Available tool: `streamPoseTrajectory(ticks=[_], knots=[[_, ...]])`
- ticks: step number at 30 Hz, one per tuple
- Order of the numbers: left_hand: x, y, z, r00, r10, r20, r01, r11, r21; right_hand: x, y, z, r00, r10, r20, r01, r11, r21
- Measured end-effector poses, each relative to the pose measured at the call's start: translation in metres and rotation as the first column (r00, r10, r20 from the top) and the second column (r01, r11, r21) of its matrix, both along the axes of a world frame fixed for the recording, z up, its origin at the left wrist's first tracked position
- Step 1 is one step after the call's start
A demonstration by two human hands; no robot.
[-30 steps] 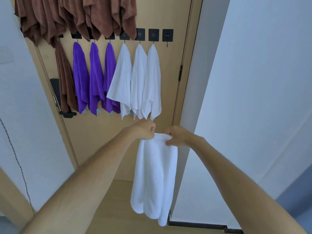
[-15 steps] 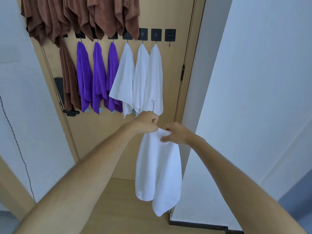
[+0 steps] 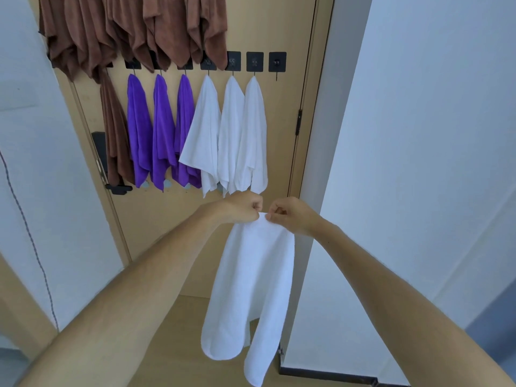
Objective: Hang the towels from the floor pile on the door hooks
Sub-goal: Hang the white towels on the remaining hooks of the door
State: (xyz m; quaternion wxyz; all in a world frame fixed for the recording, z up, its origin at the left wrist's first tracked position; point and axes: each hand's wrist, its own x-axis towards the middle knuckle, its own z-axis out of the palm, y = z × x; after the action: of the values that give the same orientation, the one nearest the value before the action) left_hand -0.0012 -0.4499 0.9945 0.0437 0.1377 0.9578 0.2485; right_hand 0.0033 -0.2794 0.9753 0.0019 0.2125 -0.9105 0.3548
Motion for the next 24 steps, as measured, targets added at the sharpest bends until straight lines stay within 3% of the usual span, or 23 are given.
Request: streamPoseTrajectory(ticks=[5, 9, 13, 18, 24], knots=[[0.001, 0.006, -0.001, 0.993, 0.028, 0.117, -0.039, 0.994, 0.099, -0.002, 0.005, -0.009, 0.999, -0.018, -0.039, 0.016, 0.998, -0.054], [-0.001, 0.006, 0.002, 0.997, -0.01, 0.076, 0.006, 0.999, 0.054, -0.005, 0.007, -0.011, 0.998, -0.006, -0.066, 0.001, 0.996, -0.085], [-0.01, -0.003, 0.004, 0.997, 0.057, 0.057, -0.055, 0.997, -0.045, -0.015, 0.0, -0.009, 0.998, 0.025, -0.054, -0.03, 0.994, -0.104], [-0.029, -0.012, 0.01, 0.989, 0.108, 0.1, -0.111, 0.994, 0.025, -0.039, -0.015, -0.005, 0.99, 0.022, -0.137, -0.047, 0.982, -0.183], [-0.084, -0.028, 0.015, 0.999, 0.049, -0.016, -0.047, 0.994, 0.101, -0.091, -0.029, -0.005, 0.986, -0.044, -0.159, 0.008, 0.976, -0.219]])
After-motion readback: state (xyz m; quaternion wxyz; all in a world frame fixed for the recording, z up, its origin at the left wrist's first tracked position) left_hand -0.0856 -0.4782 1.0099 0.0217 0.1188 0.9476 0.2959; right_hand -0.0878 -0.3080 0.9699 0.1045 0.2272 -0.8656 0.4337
